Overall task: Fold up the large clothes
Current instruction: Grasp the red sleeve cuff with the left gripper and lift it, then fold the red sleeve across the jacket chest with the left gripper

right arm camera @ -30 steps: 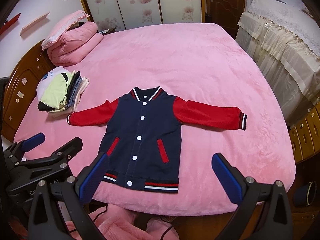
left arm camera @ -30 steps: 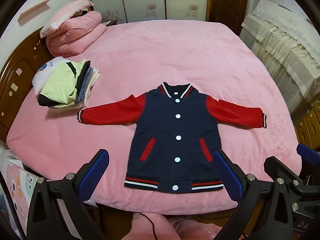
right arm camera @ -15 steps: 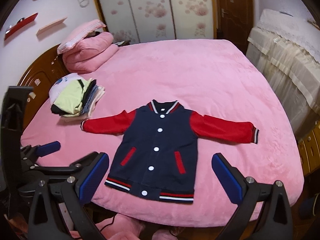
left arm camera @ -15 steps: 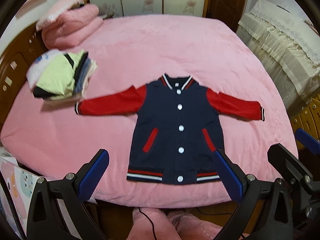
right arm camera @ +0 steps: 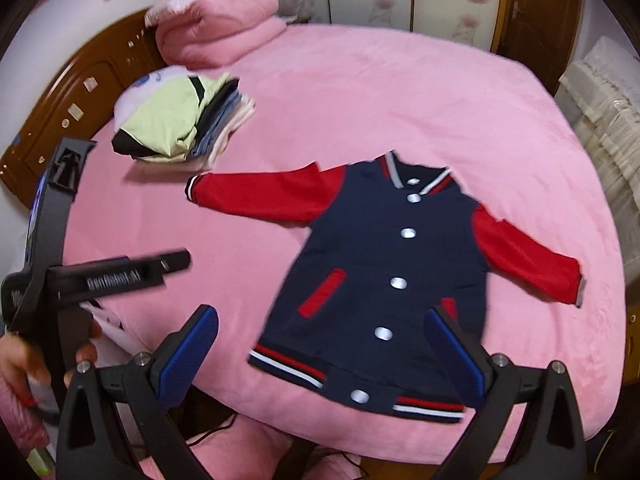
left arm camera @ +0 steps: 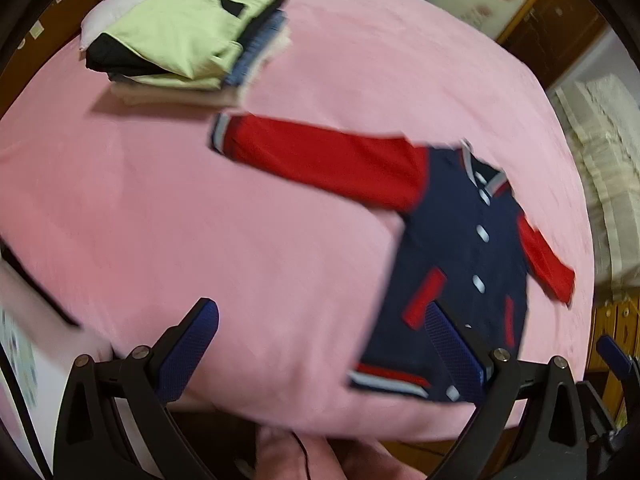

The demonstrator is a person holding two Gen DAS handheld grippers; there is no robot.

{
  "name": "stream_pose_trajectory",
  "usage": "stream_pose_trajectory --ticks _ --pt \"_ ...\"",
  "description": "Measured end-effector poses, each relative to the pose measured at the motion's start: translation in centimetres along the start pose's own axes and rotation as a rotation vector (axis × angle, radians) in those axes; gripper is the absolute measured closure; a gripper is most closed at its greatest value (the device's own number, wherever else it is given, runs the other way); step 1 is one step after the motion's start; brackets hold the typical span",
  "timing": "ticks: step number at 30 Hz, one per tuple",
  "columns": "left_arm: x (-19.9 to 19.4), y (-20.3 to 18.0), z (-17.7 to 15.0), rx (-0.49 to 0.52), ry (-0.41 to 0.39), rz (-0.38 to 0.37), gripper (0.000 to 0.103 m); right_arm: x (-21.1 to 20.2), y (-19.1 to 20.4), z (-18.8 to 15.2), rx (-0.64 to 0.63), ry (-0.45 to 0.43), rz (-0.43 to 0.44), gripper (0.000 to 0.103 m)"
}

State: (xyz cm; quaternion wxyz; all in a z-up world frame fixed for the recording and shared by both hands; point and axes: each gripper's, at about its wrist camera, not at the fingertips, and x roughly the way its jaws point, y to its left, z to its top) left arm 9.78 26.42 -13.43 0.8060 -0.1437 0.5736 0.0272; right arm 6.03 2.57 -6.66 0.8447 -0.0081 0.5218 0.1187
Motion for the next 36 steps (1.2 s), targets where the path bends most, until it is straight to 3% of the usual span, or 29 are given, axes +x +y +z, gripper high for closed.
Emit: stream_pose_trajectory --ticks 6,8,10,13,16,20,24,31,36 --pt "5.8 7.6 7.6 0.065 -0.004 -0.024 0.013 6.0 3.6 4.8 0.035 0.023 -0.003 0.001" --pt "8.4 9.4 10.1 0.078 -0.002 -0.075 0.023 7.9 4.4 5.9 0.050 0.025 -0.007 0.001" --pt "10.9 11.0 12.1 0.070 -0.001 -0.116 0.045 9.7 4.9 6.9 0.061 0.037 -0.007 0.001" --pt "14.9 12.9 14.5 0.026 0.030 -0.177 0.056 11.9 5.3 7.7 0.072 0.072 -0.017 0.001" --pt "17.7 13.1 15.6 0.018 0.067 -0.220 0.056 13.2 4.9 7.8 0.093 0.109 -0.024 0.001" --pt "19.2 13.0 15.8 -0.018 0.057 -0.183 0.057 14.0 3.7 7.0 0.132 0.148 -0.022 0.001" --pt "18.1 11.4 15.5 0.012 0.013 -0.154 0.083 14.3 1.9 6.1 0.199 0.178 -0.022 0.001" --pt "13.5 5.3 14.1 0.077 -0.073 -0.168 0.089 13.7 -2.3 4.9 0.334 0.166 0.011 0.001" --pt "8.0 -3.1 13.2 0.142 -0.173 -0.242 0.089 12.4 -7.1 3.9 0.392 0.138 0.036 0.001"
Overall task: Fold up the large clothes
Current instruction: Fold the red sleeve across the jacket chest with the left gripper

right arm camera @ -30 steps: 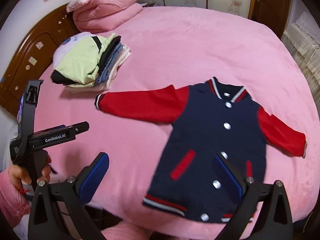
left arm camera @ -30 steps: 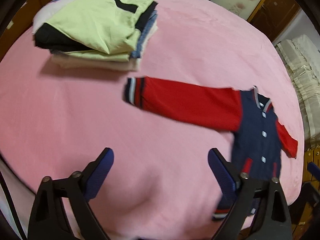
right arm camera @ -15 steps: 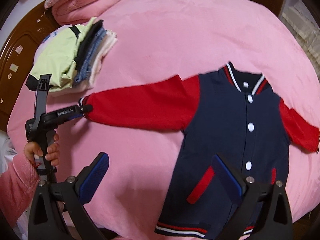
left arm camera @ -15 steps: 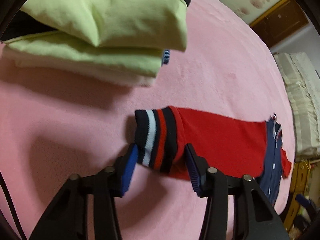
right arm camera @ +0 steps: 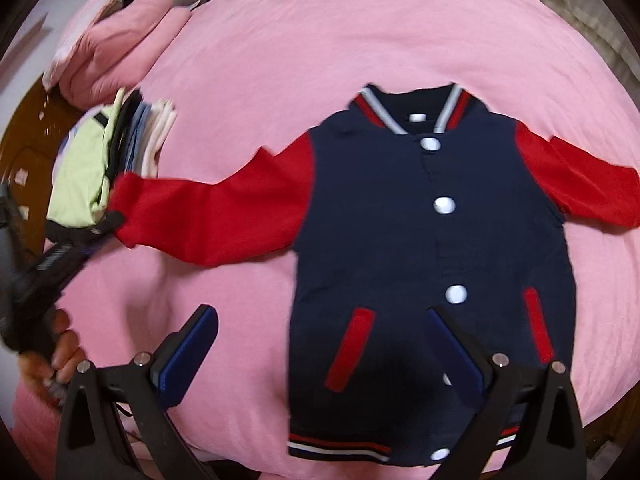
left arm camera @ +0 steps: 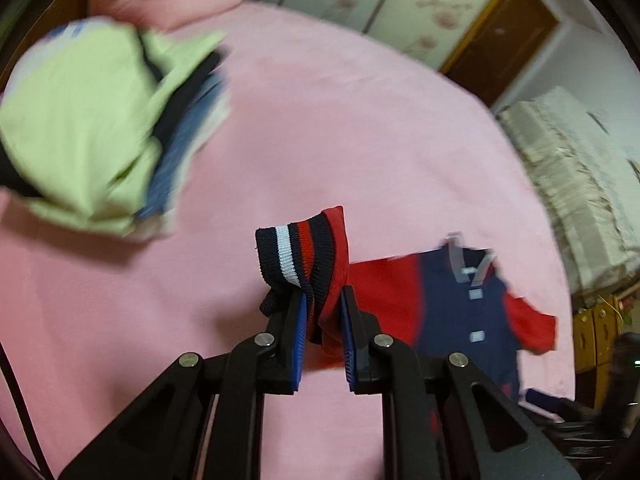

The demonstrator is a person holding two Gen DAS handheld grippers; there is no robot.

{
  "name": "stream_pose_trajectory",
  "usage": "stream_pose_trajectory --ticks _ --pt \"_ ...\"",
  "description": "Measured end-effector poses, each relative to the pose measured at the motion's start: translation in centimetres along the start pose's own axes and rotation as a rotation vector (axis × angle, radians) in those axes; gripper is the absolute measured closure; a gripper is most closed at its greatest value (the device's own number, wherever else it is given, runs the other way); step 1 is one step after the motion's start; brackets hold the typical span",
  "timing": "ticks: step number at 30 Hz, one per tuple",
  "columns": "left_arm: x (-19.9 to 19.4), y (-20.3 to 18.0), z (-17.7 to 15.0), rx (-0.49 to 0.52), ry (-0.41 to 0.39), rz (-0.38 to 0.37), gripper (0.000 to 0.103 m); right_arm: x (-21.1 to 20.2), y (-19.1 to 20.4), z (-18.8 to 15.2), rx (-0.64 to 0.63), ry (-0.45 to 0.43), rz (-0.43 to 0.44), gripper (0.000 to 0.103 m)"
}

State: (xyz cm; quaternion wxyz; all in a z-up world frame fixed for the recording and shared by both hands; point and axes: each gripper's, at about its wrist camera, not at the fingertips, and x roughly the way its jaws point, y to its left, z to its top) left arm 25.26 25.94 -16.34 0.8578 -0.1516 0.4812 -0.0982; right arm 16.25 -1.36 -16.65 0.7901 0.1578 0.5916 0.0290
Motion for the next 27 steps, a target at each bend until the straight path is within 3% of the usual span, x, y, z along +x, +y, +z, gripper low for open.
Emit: stream_pose_trajectory --ticks 5,6,8,9,10,12,16,19,23,25,27 --pt "0.9 -10.9 -0.2 0.069 -0.018 -0.093 0.087 -1.2 -5.5 1.1 0.008 -0.062 0.011 0.001" --pt "1.7 -12.9 -0.5 0.073 -0.007 -0.100 0.078 -1.3 -6.9 1.4 0.009 -0.078 0.015 0.001" --pt "3.0 -16.2 -1.0 0.064 0.048 -0.123 0.051 -1.3 -9.4 1.7 0.014 -0.101 0.006 0.001" --pt "3.7 -17.7 -1.4 0.054 0.075 -0.130 0.026 -1.2 -10.8 1.8 0.020 -0.110 -0.001 0.001" --pt "4.1 -18.7 -1.9 0.040 0.075 -0.129 0.018 -1.1 -11.8 2.0 0.026 -0.116 -0.004 0.001" --pt "4.5 -19.8 -2.8 0.026 0.058 -0.099 0.018 -0.6 -14.6 2.5 0.060 -0.125 0.015 0.001" --pt "7.4 -19.3 -4.6 0.036 0.147 0.049 0.018 0.9 -17.3 3.4 0.111 -0.117 0.128 0.001" --pt "9.0 -17.3 -5.5 0.015 0.194 0.197 0.018 2.9 -17.5 4.0 0.163 -0.089 0.241 0.020" --pt "9.8 -14.1 -6.4 -0.087 0.206 0.264 0.018 6.6 -15.7 4.8 0.245 -0.008 0.419 0.031" --pt "9.8 -13.3 -6.5 -0.128 0.191 0.282 0.018 8.4 -14.4 5.2 0.285 0.023 0.436 0.035" --pt "10.0 -13.2 -6.6 -0.153 0.190 0.292 0.018 9.5 -12.9 6.1 0.262 0.037 0.392 0.059"
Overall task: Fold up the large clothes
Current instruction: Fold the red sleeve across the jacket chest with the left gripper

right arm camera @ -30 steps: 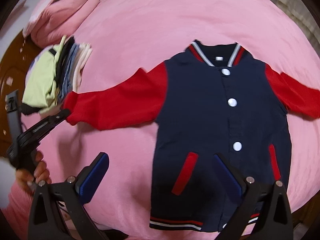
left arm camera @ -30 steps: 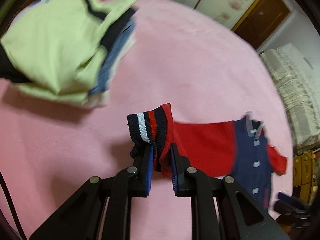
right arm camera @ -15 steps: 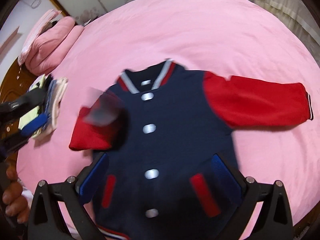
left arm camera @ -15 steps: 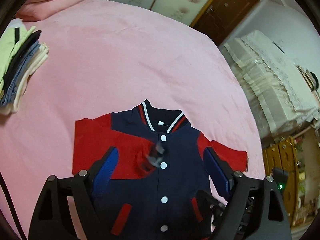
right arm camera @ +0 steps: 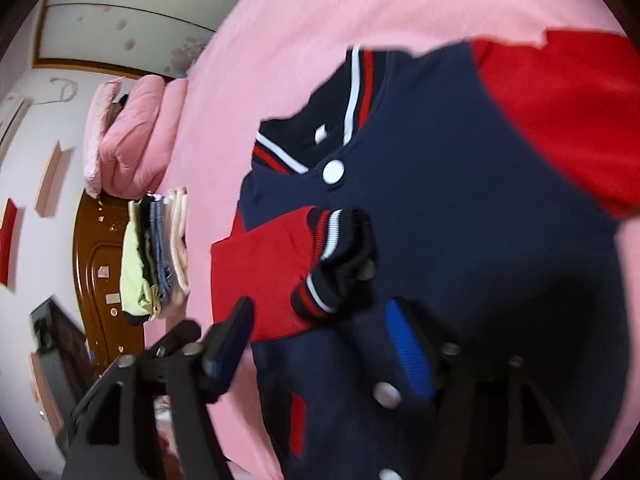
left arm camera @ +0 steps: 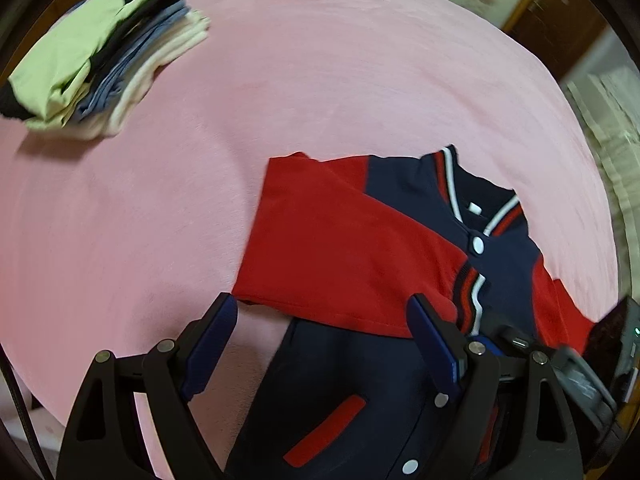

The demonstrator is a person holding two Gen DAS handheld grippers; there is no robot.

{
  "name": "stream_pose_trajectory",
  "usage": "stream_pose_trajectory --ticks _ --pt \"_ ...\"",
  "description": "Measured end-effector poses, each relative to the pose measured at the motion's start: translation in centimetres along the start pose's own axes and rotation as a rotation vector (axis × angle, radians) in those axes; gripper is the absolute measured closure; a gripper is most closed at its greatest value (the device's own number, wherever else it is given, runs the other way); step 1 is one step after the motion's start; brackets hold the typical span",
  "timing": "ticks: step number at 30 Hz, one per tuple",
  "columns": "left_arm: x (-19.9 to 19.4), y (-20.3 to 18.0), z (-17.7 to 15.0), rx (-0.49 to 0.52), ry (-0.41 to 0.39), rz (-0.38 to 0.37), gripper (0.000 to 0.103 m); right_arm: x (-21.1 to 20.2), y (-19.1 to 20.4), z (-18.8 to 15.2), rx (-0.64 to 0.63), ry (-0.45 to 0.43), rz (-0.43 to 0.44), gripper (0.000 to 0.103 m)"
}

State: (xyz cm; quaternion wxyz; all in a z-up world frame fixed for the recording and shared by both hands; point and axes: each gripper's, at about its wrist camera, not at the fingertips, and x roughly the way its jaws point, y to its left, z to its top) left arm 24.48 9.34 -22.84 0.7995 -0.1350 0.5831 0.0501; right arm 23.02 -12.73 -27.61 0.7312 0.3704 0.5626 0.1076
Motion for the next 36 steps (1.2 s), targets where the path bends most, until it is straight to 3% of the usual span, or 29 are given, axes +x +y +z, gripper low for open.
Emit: stream_pose_trajectory --ticks 1,2,7,11,14,18,20,22,24,25,27,29,30,32,33,34,36 --pt "0.4 -0.1 0.1 -0.007 0.007 0.002 0.018 0.6 0.6 0.3 -0.022 0.000 -0.042 0.081" --pt "0.5 -0.2 0.1 -0.008 0.010 0.007 0.018 0.8 1.1 0.6 -0.042 -0.003 -0.051 0.089" --pt "0.4 -0.7 0.4 0.019 -0.023 0.027 0.018 -3.4 3.0 2.2 -0.146 -0.175 0.005 0.091" --pt "0.8 -1.9 0.9 0.043 -0.026 0.010 0.018 -8.1 1.7 3.0 -0.185 -0.309 -0.074 0.091" --pt "1.6 -3.0 1.2 0.078 -0.023 0.021 0.018 -8.6 -1.3 3.5 -0.172 -0.302 -0.163 0.091" --pt "3.2 -4.1 1.5 0.098 -0.009 0.046 0.018 -7.1 -5.4 4.4 -0.075 -0.208 -0.262 0.085" --pt "3.3 -4.5 1.6 0.103 -0.020 0.043 0.018 -8.0 -5.6 3.8 -0.070 -0.266 -0.286 0.083" --pt "3.3 -5.0 1.9 0.126 -0.032 0.013 0.027 -9.4 -4.7 3.3 -0.113 -0.368 -0.327 0.079" --pt "3.5 -5.8 2.3 0.165 -0.031 -0.012 0.039 -9.4 -3.2 3.1 -0.155 -0.411 -0.250 0.077" --pt "3.7 -6.3 2.5 0.185 -0.032 -0.023 0.053 -9.0 -3.1 3.4 -0.168 -0.389 -0.175 0.077" --pt "4.6 -7.1 3.1 0.203 -0.029 -0.038 0.065 -6.3 -1.9 4.1 -0.199 -0.292 -0.033 0.077" --pt "6.1 -7.6 3.7 0.204 -0.007 -0.041 0.074 -2.7 -0.2 4.5 -0.266 -0.186 0.010 0.079" --pt "7.3 -7.9 4.2 0.208 0.017 -0.013 0.081 -0.3 0.8 4.6 -0.305 -0.119 0.005 0.080" --pt "9.0 -7.8 4.8 0.217 0.037 0.100 0.084 2.8 1.9 5.0 -0.339 -0.057 -0.076 0.087" --pt "9.7 -7.4 5.2 0.207 0.022 0.160 0.085 3.4 1.7 5.2 -0.341 -0.074 -0.154 0.088" --pt "10.0 -6.8 5.6 0.188 0.005 0.182 0.085 3.0 1.1 5.5 -0.328 -0.099 -0.194 0.099" --pt "10.3 -5.3 6.3 0.125 -0.010 0.160 0.085 1.2 -1.8 6.0 -0.240 -0.199 -0.344 0.103"
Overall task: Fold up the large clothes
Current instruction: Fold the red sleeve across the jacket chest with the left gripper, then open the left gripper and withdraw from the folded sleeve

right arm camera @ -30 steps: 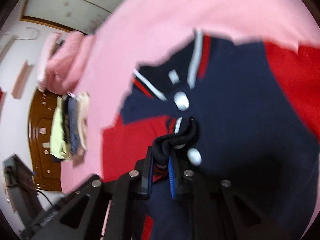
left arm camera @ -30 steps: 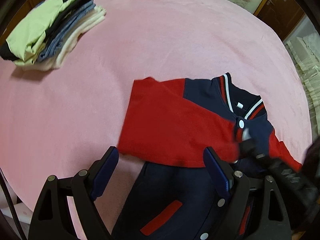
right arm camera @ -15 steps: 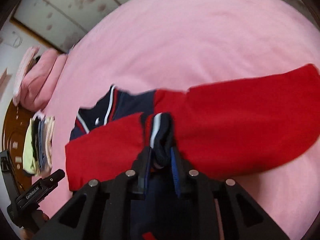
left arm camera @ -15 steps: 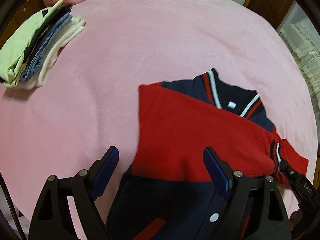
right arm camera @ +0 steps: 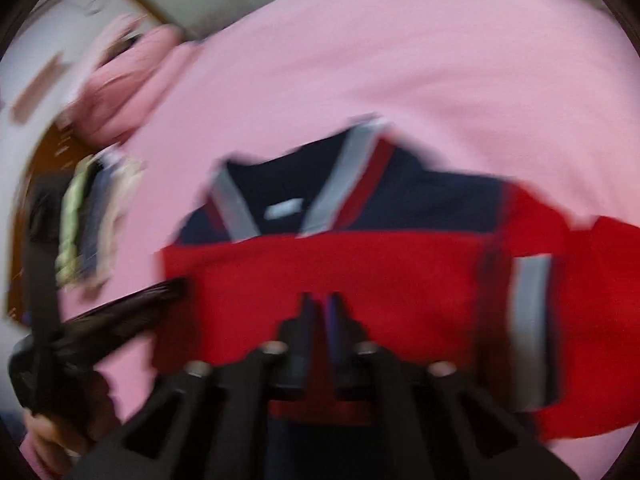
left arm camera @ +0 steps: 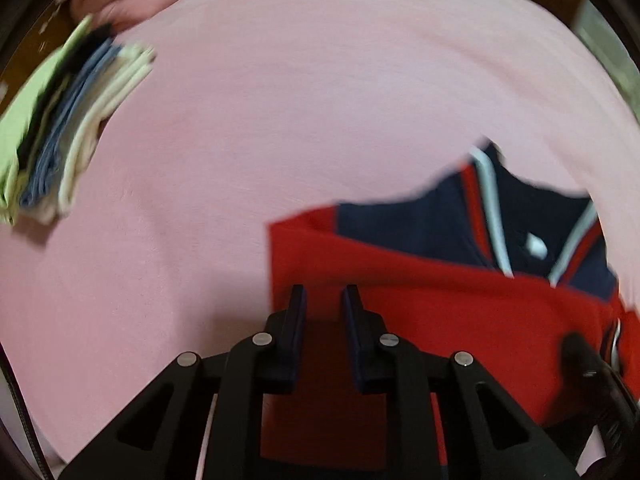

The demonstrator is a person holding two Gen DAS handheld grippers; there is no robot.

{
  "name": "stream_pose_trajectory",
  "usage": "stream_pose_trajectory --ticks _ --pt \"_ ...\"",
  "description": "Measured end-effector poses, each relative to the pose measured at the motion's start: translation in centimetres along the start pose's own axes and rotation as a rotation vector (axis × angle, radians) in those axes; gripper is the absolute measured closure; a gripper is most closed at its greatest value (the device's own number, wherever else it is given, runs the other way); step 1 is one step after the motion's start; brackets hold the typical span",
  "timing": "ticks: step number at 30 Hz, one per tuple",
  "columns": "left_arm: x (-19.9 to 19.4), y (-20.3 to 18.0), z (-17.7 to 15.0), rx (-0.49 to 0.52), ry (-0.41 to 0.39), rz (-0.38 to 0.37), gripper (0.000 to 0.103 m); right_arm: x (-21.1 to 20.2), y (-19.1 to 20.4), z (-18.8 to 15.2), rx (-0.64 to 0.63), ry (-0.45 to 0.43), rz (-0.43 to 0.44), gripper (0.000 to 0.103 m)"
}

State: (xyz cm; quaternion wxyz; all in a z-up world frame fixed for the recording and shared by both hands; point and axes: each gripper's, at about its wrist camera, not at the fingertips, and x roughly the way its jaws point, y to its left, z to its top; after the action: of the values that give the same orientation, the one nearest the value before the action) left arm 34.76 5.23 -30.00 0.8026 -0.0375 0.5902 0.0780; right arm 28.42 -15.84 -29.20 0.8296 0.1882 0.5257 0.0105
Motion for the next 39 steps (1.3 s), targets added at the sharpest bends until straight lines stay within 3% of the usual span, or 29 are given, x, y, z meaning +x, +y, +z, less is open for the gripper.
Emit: stream_pose_trajectory --ticks 1,2,3,5,6,8,9,11,13,15,17,18,20,23,25,29,34,36,37,38,39 --pt "0.2 0.7 0.1 -0.031 0.001 -0.029 0.085 -0.3 -1.6 0.0 0.046 -0.021 -0.034 0.103" --pt "0.2 1.1 0.2 -0.051 0.000 -0.046 0.085 -0.8 -3.1 -0.1 0.111 -0.035 0.021 0.103" --pt "0.0 1.3 0.1 -0.051 -0.010 -0.035 0.085 -1.4 -4.0 -0.2 0.170 -0.050 0.016 0.103" --pt "-0.4 1.5 -0.1 -0.043 -0.020 0.013 0.085 -3.0 -3.7 -0.4 0.176 -0.107 -0.056 0.103" --pt "-0.9 1.9 -0.3 -0.059 -0.020 -0.005 0.085 -3.8 -3.0 -0.5 0.146 -0.142 -0.060 0.103" --pt "-1.9 2.6 -1.0 -0.113 -0.024 -0.125 0.085 -5.1 -1.1 -0.9 0.093 -0.178 0.080 0.100" --pt "-2.4 2.8 -1.5 -0.129 -0.014 -0.199 0.085 -5.1 -0.1 -1.2 0.081 -0.164 0.174 0.100" --pt "-2.7 2.4 -2.4 -0.115 0.029 -0.274 0.085 -4.1 1.6 -1.8 0.069 -0.079 0.319 0.100" --pt "-2.4 1.7 -3.5 -0.088 0.084 -0.301 0.085 -2.7 3.2 -2.2 0.036 -0.017 0.314 0.100" --pt "-1.9 1.4 -4.8 -0.060 0.108 -0.257 0.085 -2.1 2.8 -2.5 0.017 0.005 0.239 0.100" --pt "-1.6 1.7 -5.3 -0.032 0.117 -0.206 0.086 -1.9 1.0 -2.2 0.060 -0.006 0.057 0.102" --pt "-1.5 2.1 -5.5 -0.023 0.116 -0.199 0.089 -2.2 -0.8 -2.2 0.115 -0.026 0.015 0.103" --pt "-1.6 2.4 -5.4 -0.014 0.116 -0.192 0.093 -3.2 -3.0 -2.3 0.202 -0.037 0.074 0.103" --pt "-2.0 3.0 -5.0 -0.014 0.120 -0.194 0.093 -5.3 -4.2 -2.3 0.223 -0.054 -0.010 0.103" --pt "-2.8 3.0 -4.7 -0.002 0.103 -0.160 0.093 -6.9 -5.0 -2.7 0.234 -0.064 -0.009 0.100" --pt "-5.4 2.3 -5.2 0.042 0.059 -0.039 0.093 -8.6 -3.3 -3.8 0.212 -0.050 0.005 0.100" --pt "-9.2 2.7 -6.6 0.104 0.049 -0.045 0.089 -11.8 -1.2 -5.4 0.118 -0.011 0.043 0.100" --pt "-10.9 2.7 -7.5 0.136 0.041 -0.042 0.081 -13.2 0.3 -6.3 0.071 0.003 0.037 0.096" --pt "-11.5 2.8 -7.6 0.147 0.037 -0.047 0.075 -13.8 1.0 -6.8 0.054 0.005 0.035 0.086" --pt "-12.3 3.0 -8.1 0.158 0.032 -0.057 0.071 -14.3 1.6 -7.2 0.039 0.007 0.033 0.064" --pt "-12.8 3.2 -8.4 0.165 0.032 -0.063 0.059 -15.0 2.1 -7.7 0.027 0.005 0.026 0.049"
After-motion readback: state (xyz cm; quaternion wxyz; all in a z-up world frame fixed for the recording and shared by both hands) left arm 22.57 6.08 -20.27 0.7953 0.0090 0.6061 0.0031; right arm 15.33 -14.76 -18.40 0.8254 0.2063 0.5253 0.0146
